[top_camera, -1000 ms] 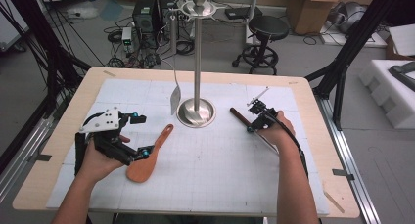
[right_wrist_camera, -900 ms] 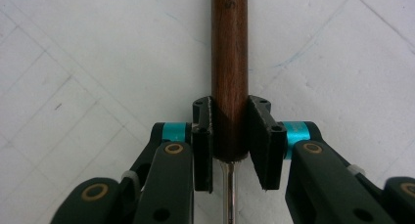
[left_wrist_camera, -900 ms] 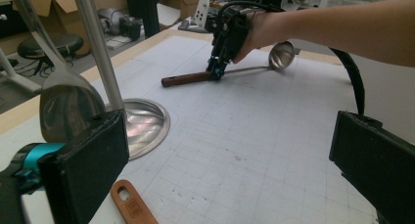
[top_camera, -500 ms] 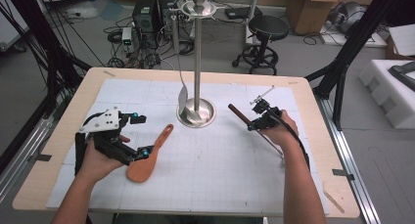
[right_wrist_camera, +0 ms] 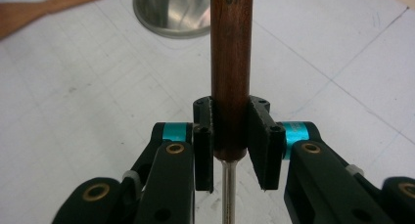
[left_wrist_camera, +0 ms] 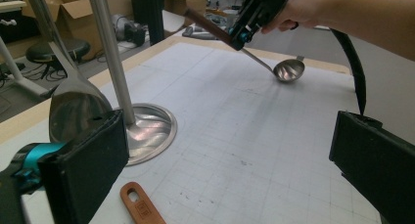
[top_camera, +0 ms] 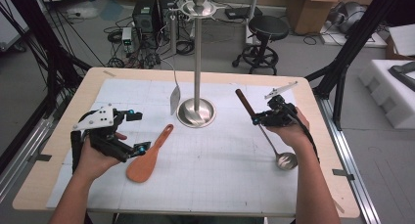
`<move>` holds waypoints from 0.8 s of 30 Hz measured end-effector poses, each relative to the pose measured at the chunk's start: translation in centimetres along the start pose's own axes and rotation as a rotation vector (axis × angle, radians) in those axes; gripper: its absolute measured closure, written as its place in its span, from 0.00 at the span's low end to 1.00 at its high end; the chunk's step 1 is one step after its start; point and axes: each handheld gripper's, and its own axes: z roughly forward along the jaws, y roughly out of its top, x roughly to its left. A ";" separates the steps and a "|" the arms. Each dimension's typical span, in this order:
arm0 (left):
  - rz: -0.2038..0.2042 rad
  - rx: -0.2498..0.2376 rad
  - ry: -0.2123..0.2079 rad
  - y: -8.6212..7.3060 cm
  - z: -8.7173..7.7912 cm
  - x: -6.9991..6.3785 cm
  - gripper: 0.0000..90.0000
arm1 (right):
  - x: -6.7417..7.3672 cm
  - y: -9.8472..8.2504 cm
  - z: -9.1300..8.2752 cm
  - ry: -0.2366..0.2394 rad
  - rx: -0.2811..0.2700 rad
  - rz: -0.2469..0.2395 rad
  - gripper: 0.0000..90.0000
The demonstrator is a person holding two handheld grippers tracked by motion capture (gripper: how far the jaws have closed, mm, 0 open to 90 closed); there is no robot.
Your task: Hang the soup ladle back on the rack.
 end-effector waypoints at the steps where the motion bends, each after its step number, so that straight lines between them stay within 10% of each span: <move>1: 0.002 0.004 0.000 0.0 0.0 0.0 0.02 | 0.1 0.0 -0.4 0.008 -0.020 0.000 0.83; 13: 0.000 0.003 0.000 0.0 0.0 0.0 0.02 | 0.3 -0.3 -3.4 0.101 -0.198 0.016 0.83; 24: 0.002 0.007 0.003 0.0 0.1 0.1 0.02 | 0.4 0.8 -4.9 0.146 -0.251 0.000 0.83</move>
